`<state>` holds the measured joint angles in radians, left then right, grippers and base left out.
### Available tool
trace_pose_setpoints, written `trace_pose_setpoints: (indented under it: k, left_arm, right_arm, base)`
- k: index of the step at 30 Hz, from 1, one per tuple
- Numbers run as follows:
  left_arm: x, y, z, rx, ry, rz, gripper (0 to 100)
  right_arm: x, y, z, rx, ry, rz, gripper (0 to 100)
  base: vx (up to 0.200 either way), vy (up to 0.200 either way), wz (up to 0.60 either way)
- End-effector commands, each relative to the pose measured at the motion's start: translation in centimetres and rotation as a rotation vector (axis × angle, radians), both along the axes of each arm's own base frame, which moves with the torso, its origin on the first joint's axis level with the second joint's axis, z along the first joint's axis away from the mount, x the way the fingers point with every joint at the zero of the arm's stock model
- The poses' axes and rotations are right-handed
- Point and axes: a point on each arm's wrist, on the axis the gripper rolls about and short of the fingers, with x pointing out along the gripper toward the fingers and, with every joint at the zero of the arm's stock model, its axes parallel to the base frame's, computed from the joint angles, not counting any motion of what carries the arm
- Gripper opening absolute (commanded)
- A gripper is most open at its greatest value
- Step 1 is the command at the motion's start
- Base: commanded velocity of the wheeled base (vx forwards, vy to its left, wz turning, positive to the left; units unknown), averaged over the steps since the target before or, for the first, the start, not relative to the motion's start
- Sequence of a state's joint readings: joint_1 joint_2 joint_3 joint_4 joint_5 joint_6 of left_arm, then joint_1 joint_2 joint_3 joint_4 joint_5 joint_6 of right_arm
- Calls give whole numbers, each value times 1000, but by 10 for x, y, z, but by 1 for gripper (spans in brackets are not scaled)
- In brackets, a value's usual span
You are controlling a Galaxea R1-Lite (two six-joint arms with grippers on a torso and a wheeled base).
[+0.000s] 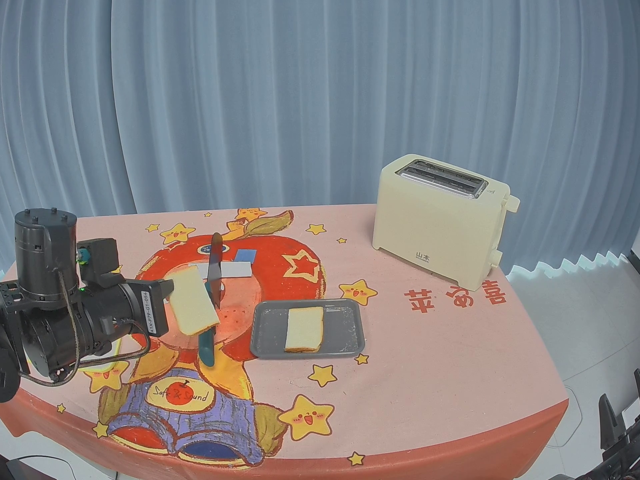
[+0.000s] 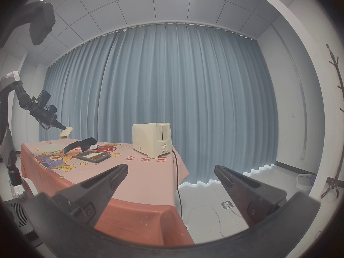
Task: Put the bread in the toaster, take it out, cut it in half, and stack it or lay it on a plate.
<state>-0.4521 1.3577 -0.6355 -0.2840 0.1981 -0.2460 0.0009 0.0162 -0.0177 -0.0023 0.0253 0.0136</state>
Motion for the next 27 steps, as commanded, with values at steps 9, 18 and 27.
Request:
trace_pose_setpoints:
  k: [9,18,27]
  left_arm:
    - [4,-4,2,-40,7,-50,0]
    - [3,-4,0,-49,20,-74,0]
    - [1,-11,2,-87,17,-154,0]
  right_arm:
    - [0,0,-5,0,1,1,100]
    - [0,0,-5,0,1,1,100]
    - [0,0,-5,0,1,1,100]
  base:
    - [0,0,0]
    - [0,0,0]
    - [0,0,0]
